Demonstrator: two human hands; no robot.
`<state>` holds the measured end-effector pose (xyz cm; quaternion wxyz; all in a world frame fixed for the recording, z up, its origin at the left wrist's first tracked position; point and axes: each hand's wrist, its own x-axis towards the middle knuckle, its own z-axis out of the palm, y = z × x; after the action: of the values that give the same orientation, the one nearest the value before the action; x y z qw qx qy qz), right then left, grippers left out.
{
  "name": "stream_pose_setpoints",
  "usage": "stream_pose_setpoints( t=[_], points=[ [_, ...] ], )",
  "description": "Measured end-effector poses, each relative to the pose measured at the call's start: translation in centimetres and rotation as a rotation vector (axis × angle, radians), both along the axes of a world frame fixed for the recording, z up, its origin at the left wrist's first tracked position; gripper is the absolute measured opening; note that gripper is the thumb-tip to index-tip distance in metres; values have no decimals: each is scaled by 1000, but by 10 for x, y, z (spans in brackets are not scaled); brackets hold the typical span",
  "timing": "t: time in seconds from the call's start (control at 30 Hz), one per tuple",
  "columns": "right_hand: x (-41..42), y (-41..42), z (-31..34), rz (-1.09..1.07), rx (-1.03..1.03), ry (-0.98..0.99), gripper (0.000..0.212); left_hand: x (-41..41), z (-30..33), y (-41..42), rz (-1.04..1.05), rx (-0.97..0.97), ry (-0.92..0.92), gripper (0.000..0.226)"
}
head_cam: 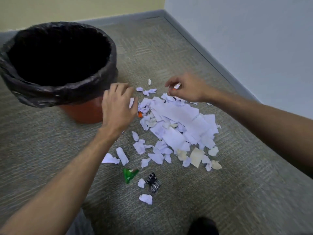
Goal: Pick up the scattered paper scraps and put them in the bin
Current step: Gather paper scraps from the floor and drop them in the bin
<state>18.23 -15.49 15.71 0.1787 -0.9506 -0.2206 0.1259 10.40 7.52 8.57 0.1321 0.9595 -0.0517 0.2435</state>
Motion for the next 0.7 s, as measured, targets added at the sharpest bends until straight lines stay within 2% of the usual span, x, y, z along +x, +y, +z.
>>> stream_pose_setpoints(
  t=[0.27,0.4,0.53,0.7],
  points=[
    [-51,-71,-99,-112,-93,121,39,-9,-76,-67,-142,-104,468,38],
    [-72,-78,-148,-228,-91,185,47,-8,-101,-81,-132,-72,594,42],
    [-82,-71,-178,-291,-138,181,66,-7,-122,-90,-125,-68,686,44],
    [-87,-58,-211,-346,-137,177,83,-4,-148,-102,-162,67,786,64]
  ],
)
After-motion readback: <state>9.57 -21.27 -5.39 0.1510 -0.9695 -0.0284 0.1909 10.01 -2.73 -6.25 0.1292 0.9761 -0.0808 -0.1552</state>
